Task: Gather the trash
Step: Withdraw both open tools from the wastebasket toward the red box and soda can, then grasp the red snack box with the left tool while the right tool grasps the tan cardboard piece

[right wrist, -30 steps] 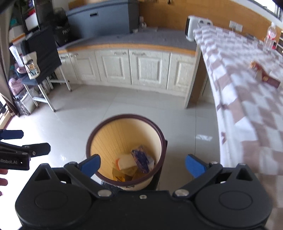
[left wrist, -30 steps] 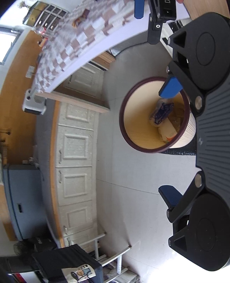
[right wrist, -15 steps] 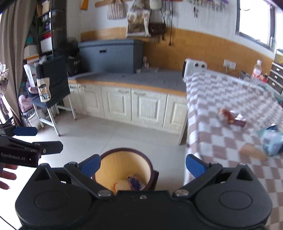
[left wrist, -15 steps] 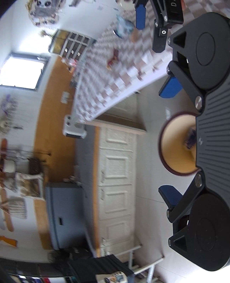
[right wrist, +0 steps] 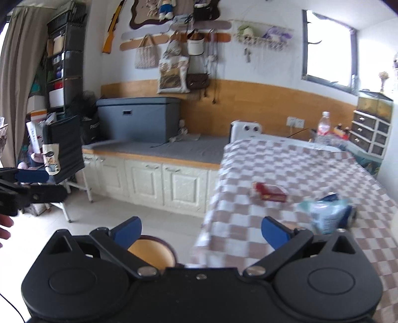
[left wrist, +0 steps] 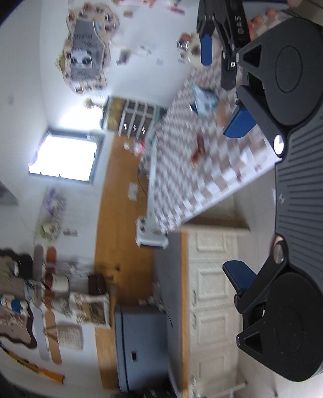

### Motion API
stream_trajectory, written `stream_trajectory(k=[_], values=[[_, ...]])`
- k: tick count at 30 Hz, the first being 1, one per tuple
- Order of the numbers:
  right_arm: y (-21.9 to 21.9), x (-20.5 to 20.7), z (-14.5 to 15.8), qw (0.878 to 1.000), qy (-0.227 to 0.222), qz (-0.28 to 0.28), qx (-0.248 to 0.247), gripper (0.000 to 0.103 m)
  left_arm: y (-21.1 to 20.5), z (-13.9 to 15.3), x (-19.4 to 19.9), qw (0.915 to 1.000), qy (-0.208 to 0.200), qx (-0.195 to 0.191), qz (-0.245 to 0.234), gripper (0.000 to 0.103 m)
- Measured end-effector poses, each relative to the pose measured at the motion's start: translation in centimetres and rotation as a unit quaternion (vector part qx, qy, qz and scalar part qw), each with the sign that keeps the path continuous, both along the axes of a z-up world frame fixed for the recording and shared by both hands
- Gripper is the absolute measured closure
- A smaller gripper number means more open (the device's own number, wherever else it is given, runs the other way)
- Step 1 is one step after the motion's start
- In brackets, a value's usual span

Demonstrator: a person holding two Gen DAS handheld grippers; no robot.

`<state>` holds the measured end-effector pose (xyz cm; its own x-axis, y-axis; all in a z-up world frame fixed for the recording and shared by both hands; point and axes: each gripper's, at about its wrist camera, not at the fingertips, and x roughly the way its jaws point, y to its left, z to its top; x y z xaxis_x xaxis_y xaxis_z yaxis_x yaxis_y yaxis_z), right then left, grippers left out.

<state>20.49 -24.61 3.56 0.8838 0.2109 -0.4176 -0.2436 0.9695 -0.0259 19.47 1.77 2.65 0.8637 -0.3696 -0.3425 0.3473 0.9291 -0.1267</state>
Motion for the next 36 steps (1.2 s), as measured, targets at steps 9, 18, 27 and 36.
stream_trajectory(k=[9,18,27,36], values=[[-10.1,1.9,-1.9,0.999,-0.027,-0.045,0.003,0.0,-7.0,-1.5,2.6,0.9981,-0.004,0.002,-0.061,0.0],[-17.7,7.5,-5.8,0.999,-0.004,-0.023,0.048,0.0,-12.7,-4.1,7.5,0.9932,0.033,-0.004,-0.112,0.0],[-18.8,14.1,-8.0,0.996,0.02,0.035,0.075,0.0,-17.3,-3.5,14.2,0.9853,0.05,-0.057,-0.153,0.0],[-18.6,15.4,-9.6,0.985,0.014,0.09,0.143,0.0,-21.2,-6.5,24.6,0.9745,0.123,-0.16,-0.098,0.0]])
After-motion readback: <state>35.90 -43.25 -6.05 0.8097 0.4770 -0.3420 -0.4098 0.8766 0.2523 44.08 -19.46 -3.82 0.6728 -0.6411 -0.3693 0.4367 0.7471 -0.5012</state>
